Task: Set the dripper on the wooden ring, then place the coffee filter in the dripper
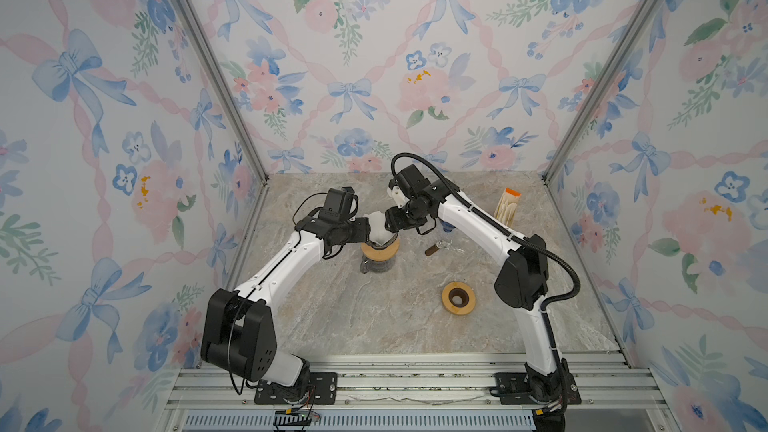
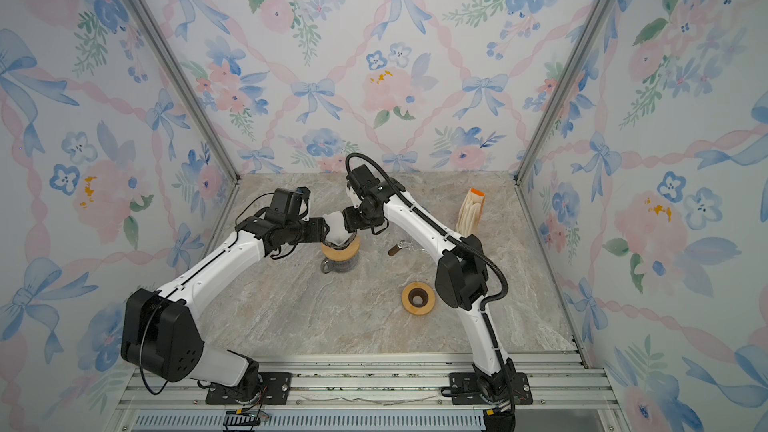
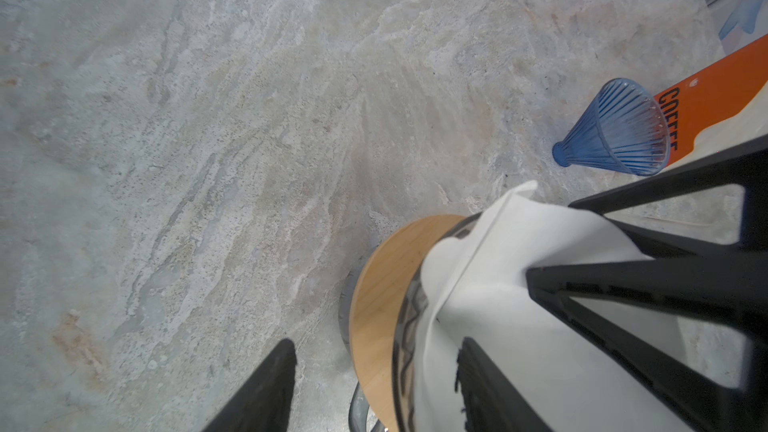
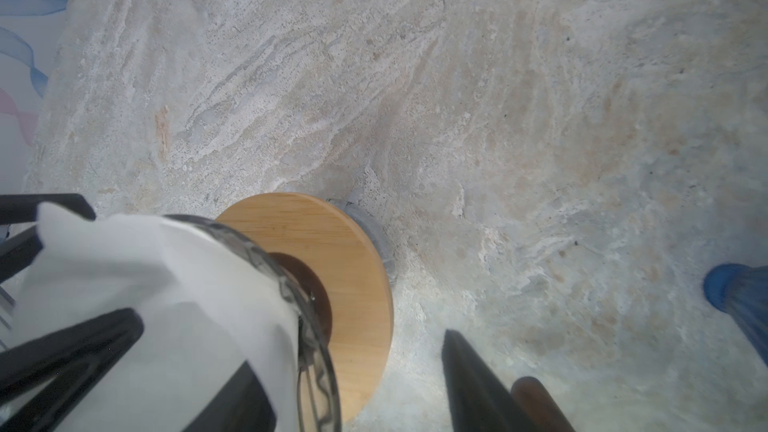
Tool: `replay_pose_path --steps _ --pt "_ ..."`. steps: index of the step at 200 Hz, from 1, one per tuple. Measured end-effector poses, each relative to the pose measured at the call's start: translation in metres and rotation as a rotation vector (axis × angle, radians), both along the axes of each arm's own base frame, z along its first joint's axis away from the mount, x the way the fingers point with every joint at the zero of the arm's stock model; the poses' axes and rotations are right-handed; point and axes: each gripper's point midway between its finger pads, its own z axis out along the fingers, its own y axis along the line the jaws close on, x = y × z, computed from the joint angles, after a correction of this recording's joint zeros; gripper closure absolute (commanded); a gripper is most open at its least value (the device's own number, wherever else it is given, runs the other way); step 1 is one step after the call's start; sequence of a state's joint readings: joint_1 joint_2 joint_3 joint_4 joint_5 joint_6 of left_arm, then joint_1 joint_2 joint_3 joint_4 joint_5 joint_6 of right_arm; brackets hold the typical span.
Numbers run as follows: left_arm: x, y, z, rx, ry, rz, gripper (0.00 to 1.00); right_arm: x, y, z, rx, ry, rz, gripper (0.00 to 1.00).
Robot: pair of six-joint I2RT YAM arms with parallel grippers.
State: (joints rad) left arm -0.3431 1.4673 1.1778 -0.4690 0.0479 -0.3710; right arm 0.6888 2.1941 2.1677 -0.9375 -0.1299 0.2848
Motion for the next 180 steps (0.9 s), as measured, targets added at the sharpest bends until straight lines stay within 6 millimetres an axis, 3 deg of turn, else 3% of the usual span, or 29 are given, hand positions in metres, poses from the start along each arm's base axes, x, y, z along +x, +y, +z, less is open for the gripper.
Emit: replay_pose_path --steps 67,130,180 --pt "0.0 0.0 0.022 -0.019 -0.053 0.0 0.33 -0.003 0.002 0.024 0.056 -0.042 0.01 0.35" --pt "0.001 0.001 0.019 -0.01 -0.048 0.005 0.43 -0.007 -0.004 0.02 0.028 -0.024 0.004 0.35" --pt "0.003 0.002 0.001 0.01 -0.005 0.009 0.46 -0.006 -0.006 0.016 0.013 -0.021 -0.001 0.35"
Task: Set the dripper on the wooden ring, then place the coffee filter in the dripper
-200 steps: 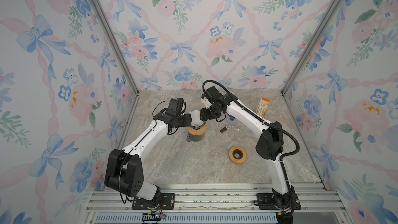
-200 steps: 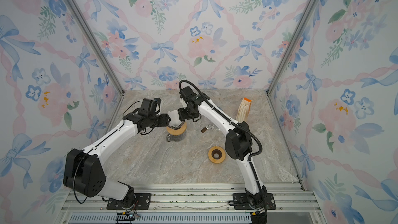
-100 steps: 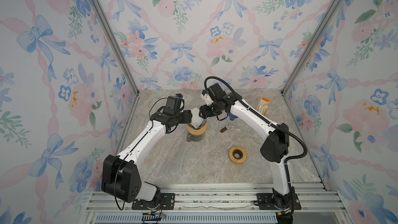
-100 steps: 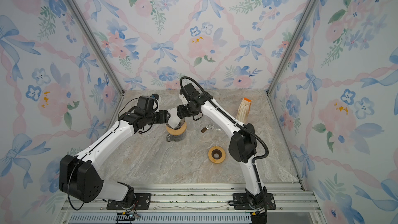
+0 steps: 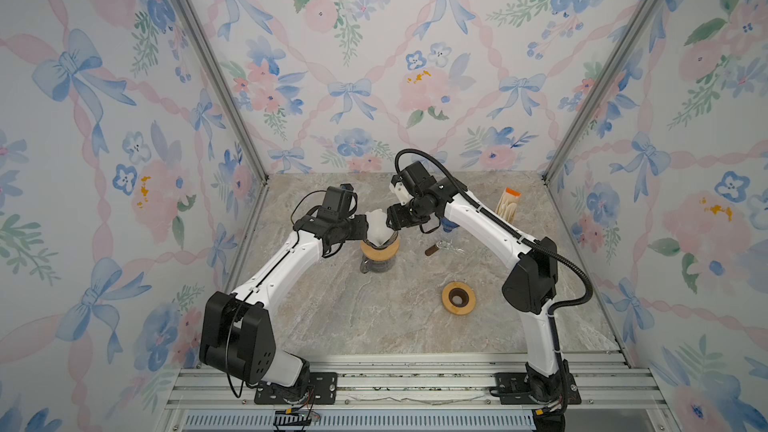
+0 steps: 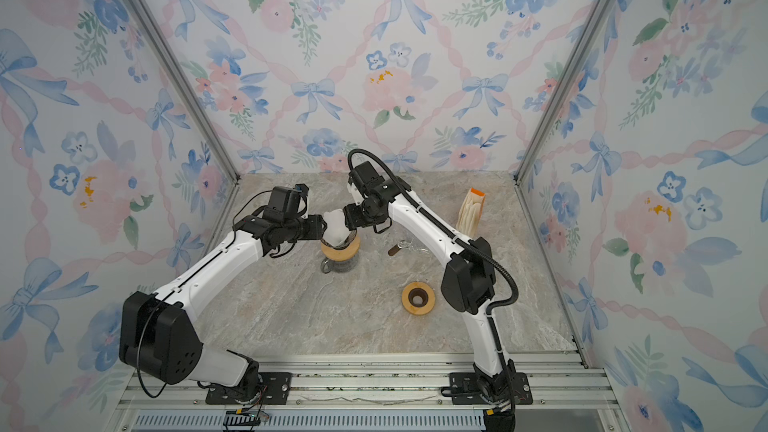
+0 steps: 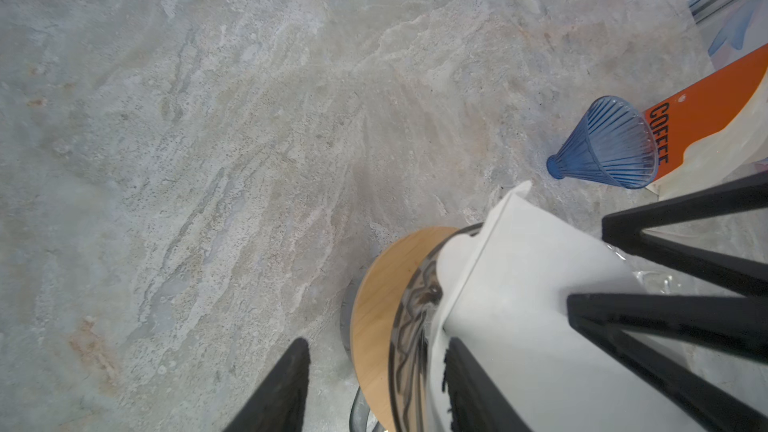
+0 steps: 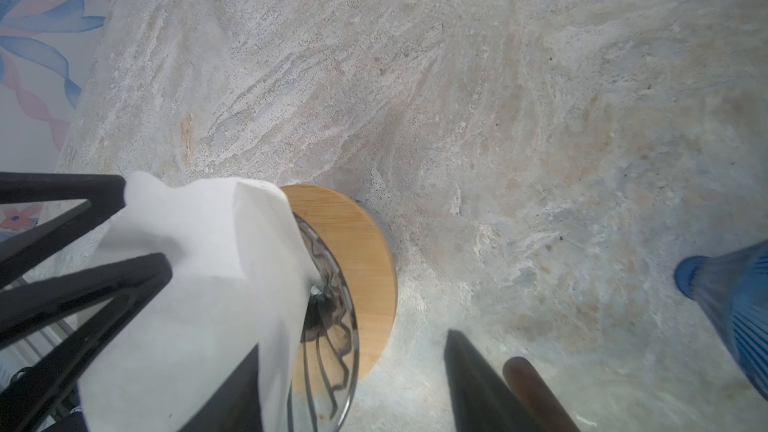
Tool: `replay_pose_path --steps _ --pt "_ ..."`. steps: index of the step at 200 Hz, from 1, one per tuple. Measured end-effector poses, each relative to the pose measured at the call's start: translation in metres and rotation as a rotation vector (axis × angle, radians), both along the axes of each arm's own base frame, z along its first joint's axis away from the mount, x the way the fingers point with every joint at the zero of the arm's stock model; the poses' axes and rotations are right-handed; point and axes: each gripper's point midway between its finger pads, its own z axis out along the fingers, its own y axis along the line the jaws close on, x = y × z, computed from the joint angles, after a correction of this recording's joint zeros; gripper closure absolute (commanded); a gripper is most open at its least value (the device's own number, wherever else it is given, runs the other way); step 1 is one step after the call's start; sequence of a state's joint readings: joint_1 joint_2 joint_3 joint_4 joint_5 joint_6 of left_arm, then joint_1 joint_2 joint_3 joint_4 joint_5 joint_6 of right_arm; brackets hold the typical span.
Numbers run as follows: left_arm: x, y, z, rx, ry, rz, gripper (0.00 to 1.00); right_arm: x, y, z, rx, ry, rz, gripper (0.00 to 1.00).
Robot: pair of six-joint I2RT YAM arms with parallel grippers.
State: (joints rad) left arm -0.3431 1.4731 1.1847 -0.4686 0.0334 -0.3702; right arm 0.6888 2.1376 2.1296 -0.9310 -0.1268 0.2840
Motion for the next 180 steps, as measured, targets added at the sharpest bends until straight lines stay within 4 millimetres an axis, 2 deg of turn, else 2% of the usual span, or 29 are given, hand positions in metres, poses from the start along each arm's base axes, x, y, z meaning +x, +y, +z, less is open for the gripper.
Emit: replay_pose_path --steps 76,135,180 --pt "0.001 -0.002 -0.012 0.004 0.032 -0.006 0.46 0.002 0.004 -0.041 -0.043 0.067 0.005 0.34" --pt "0.001 -0.005 -0.026 0.011 0.068 -0.016 0.45 0.002 0.011 -0.042 -0.035 0.069 0.015 0.34" --pt "0.003 -0.01 -0.025 0.004 0.067 -0.03 0.44 0.004 0.018 -0.044 -0.031 0.065 0.023 0.33"
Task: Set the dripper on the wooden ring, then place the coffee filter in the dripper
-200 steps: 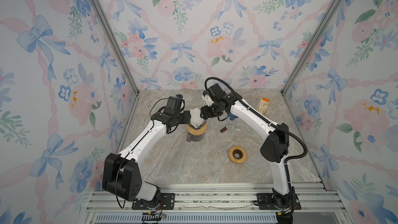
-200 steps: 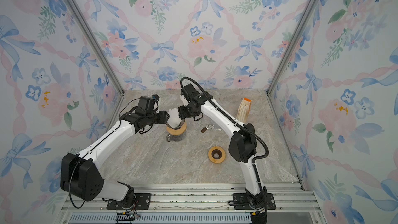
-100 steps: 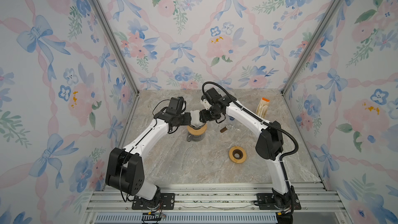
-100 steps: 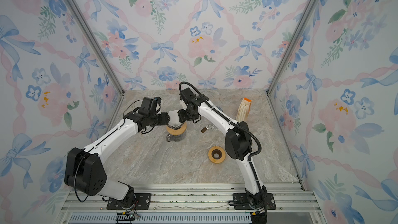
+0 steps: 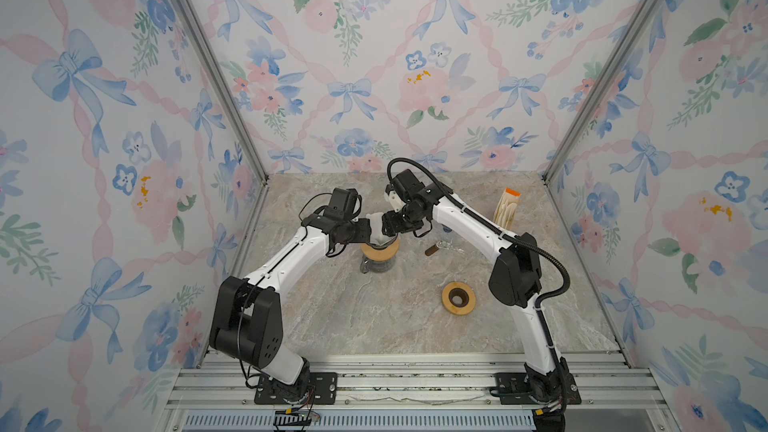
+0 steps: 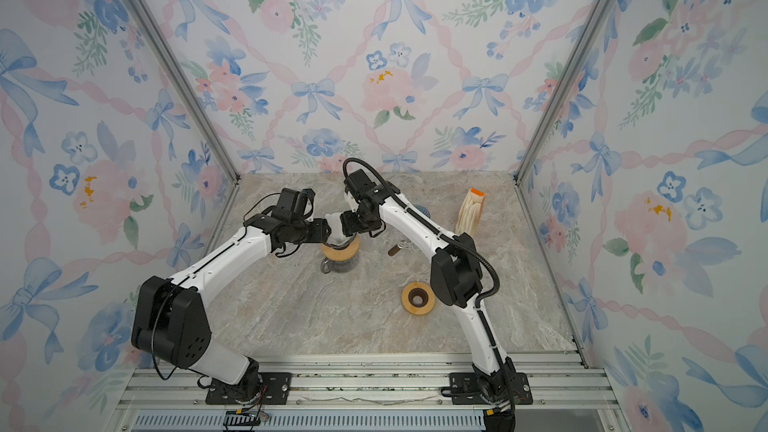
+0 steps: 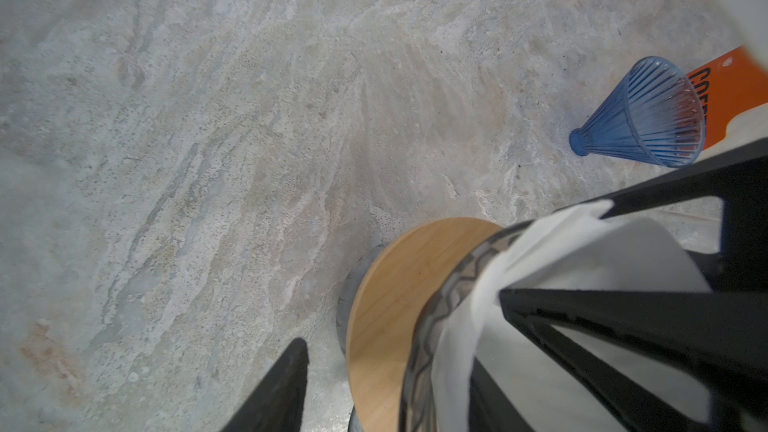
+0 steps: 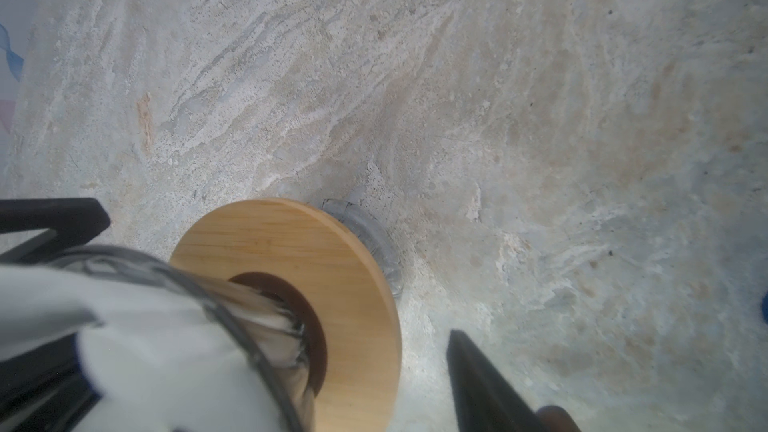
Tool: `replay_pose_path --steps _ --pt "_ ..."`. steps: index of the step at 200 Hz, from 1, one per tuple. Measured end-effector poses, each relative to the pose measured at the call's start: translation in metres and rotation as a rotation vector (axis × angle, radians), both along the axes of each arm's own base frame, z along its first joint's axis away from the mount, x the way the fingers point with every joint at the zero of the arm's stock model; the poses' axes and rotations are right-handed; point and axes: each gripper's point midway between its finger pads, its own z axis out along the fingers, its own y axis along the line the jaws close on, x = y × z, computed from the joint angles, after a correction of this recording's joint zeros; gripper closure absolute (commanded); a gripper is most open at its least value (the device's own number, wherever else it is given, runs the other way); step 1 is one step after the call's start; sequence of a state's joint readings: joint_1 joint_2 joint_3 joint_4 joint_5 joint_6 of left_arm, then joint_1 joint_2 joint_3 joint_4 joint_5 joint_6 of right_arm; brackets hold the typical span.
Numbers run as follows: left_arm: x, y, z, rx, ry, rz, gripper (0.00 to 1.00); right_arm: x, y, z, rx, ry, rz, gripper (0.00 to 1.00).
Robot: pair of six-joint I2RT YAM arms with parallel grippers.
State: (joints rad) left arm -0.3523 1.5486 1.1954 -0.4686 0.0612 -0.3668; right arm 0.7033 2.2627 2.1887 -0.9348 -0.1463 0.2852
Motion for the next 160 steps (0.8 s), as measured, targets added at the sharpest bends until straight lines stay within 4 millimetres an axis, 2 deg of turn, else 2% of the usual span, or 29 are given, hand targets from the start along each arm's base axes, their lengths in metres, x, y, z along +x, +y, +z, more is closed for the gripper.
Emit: replay_pose_path --steps 62,160 --pt "0.002 -0.002 -0.006 0.003 0.013 -0.003 0.45 -0.003 -0.003 -0.012 -0.033 0.032 -0.001 0.34" --pt "0.003 0.001 -0.008 0.022 0.011 0.009 0.45 -0.001 -0.006 -0.014 -0.051 0.018 -0.003 0.34"
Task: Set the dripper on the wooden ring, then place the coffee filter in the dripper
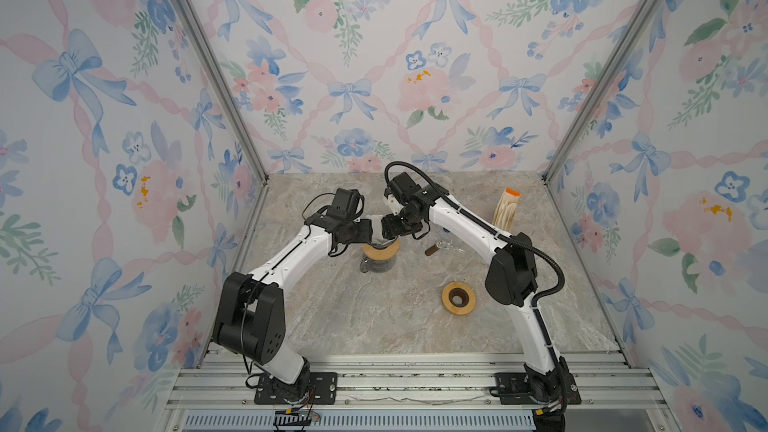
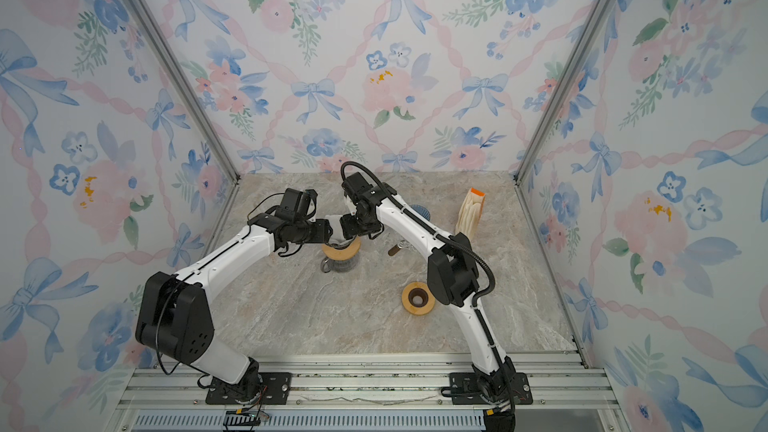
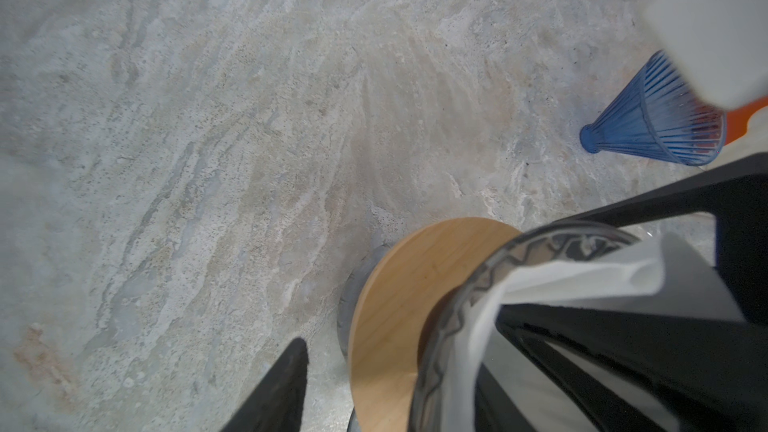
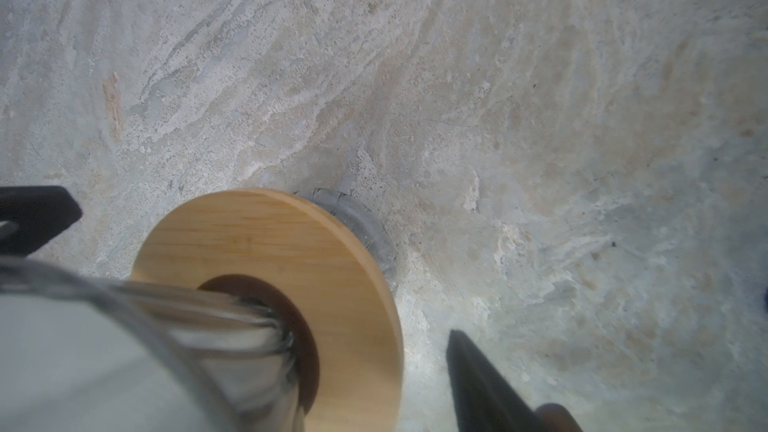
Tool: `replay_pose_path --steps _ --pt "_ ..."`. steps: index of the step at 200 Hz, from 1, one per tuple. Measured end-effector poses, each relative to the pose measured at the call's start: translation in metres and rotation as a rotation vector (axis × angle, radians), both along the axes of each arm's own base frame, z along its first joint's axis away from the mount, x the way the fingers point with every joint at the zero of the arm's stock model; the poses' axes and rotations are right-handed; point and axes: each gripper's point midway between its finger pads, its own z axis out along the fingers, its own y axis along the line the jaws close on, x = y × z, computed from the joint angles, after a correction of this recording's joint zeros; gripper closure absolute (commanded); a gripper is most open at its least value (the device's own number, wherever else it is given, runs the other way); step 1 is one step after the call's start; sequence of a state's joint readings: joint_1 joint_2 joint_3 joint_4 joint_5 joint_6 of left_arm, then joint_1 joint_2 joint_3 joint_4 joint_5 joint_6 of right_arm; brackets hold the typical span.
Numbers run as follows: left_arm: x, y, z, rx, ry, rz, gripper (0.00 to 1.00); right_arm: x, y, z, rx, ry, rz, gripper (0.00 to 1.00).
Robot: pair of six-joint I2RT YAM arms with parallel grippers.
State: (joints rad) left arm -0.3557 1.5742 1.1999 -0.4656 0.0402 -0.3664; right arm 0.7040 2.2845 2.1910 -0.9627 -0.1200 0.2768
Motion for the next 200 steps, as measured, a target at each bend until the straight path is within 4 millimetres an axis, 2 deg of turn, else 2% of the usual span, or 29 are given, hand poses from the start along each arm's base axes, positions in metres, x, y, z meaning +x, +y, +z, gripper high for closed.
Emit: replay_pose_path --steps 43,88,126,200 --pt "0.0 0.0 0.0 0.001 0.001 -0.001 0.45 -0.003 0.003 0.002 0.032 -0.011 0.025 0.33" --pt "0.0 0.0 0.0 0.004 -0.001 -0.006 0.45 -0.002 -0.002 0.015 0.041 -0.037 0.016 0.34" --pt "0.0 0.0 0.0 0.004 -0.002 -0.006 0.45 0.002 -0.01 0.013 0.026 -0.036 -0.003 0.34" --pt "0.001 0.0 0.001 0.001 -0.008 -0.006 0.44 0.0 -0.007 0.01 0.039 -0.029 0.009 0.33"
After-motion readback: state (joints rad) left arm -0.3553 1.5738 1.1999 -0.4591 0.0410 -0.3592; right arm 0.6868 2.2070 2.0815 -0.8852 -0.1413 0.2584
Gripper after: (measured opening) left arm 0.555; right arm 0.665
